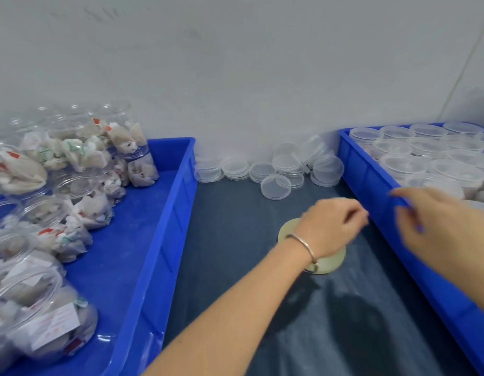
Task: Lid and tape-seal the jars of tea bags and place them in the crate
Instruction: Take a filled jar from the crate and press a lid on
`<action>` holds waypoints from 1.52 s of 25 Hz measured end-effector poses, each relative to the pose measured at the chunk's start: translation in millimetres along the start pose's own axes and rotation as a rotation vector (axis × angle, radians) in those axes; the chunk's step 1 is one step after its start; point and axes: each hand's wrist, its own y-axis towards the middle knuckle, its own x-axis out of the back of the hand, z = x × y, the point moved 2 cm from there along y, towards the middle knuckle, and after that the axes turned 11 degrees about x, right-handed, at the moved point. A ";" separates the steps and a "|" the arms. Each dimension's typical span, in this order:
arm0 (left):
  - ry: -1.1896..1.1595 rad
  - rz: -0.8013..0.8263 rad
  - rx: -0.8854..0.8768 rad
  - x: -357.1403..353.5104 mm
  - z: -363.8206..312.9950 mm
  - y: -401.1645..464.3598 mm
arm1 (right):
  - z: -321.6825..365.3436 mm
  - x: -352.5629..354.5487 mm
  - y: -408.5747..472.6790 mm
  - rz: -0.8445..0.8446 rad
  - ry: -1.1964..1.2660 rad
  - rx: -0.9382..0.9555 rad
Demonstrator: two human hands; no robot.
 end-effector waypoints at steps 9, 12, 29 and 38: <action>-0.074 -0.644 0.446 187.7 151.4 -55.8 | 269.9 -96.4 25.6 0.259 1.025 0.267; 0.087 -0.716 0.499 227.4 191.2 -69.6 | 311.6 -117.2 13.5 0.414 0.983 0.360; 0.688 -0.680 0.712 366.9 240.6 52.5 | 316.6 -125.1 14.5 0.584 0.813 0.438; 0.408 -1.162 0.599 312.7 227.2 27.4 | 316.9 -129.7 13.2 0.539 0.870 0.437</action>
